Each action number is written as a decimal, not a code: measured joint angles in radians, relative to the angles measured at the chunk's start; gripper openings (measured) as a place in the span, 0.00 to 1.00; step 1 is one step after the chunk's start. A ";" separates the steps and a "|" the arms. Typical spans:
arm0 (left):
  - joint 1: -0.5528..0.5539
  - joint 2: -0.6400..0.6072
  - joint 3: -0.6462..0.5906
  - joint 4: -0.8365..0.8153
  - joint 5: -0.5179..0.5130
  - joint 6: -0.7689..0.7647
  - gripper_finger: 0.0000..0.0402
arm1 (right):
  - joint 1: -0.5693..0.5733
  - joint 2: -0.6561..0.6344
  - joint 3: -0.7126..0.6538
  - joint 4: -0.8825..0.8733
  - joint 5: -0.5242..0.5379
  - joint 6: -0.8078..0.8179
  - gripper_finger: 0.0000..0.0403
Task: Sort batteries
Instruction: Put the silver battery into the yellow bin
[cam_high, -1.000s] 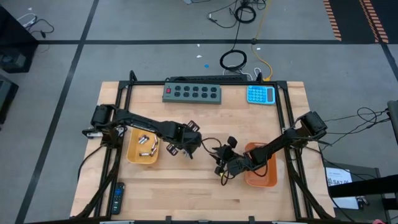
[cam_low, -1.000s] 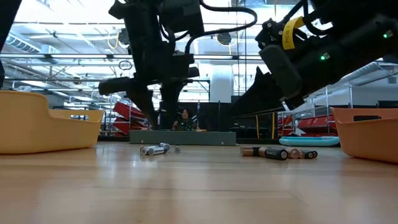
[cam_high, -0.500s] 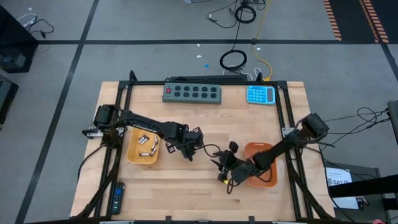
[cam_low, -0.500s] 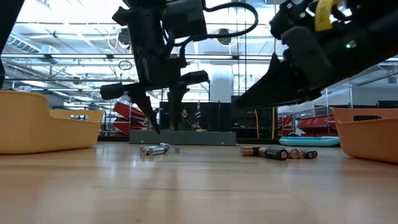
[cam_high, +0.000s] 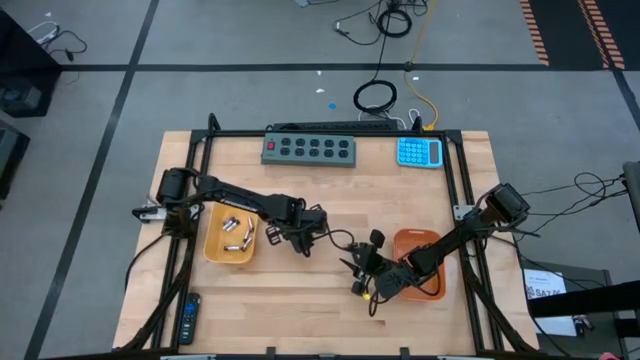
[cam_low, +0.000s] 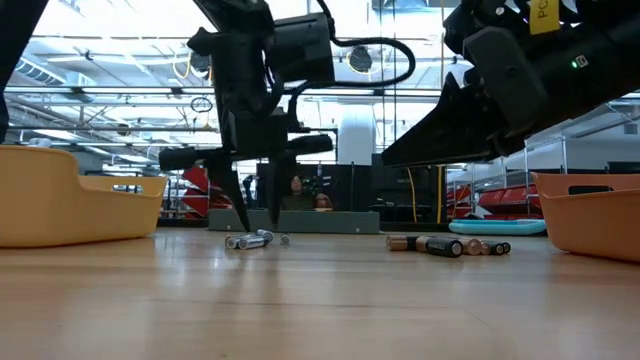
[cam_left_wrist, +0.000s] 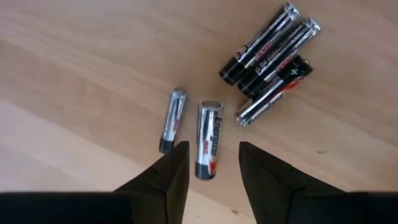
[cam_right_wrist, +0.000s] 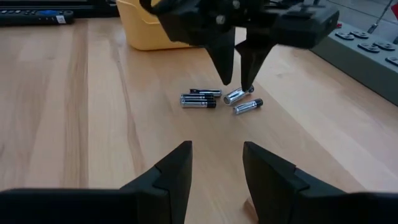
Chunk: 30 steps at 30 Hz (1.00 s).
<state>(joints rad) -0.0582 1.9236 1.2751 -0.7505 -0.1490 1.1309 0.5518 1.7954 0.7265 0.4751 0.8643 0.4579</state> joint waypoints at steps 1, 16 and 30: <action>0.000 0.005 0.000 0.004 0.000 0.008 0.37 | 0.000 0.000 0.000 0.000 0.000 0.000 0.33; 0.037 0.050 0.001 -0.004 0.015 0.004 0.20 | 0.000 0.000 0.000 -0.007 0.000 0.002 0.33; 0.041 0.014 0.011 -0.056 -0.162 -0.182 0.10 | -0.009 0.000 0.000 -0.014 -0.001 -0.001 0.33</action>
<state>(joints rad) -0.0167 1.9378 1.2863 -0.8066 -0.3107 0.9485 0.5431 1.7954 0.7265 0.4607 0.8631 0.4565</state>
